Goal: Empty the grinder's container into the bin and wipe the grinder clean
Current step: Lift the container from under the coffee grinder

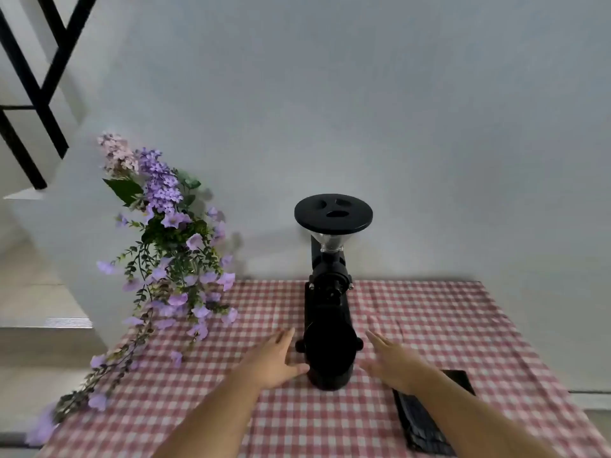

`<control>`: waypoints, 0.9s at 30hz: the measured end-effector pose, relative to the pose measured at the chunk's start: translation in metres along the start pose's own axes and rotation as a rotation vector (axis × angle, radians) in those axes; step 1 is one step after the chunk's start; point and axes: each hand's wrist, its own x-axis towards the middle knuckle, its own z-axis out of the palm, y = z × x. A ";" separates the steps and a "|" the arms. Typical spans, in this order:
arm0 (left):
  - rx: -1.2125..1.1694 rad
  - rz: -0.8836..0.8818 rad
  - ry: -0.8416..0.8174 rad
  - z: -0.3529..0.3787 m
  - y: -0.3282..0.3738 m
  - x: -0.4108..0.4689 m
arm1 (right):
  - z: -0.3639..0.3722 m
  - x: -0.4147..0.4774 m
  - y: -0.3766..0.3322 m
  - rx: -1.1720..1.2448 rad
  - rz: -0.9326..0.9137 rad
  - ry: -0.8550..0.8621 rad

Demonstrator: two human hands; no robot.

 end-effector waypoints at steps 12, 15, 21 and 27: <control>-0.269 0.006 0.126 0.046 0.009 0.019 | 0.034 0.024 -0.008 0.190 -0.032 0.033; -0.367 0.029 0.173 0.054 0.011 0.022 | 0.043 0.027 -0.013 0.234 -0.022 0.111; -0.428 0.044 0.253 0.066 0.011 0.027 | 0.061 0.037 -0.013 0.392 -0.019 0.209; -0.465 0.020 0.284 0.070 0.014 0.030 | 0.067 0.038 -0.016 0.488 0.001 0.273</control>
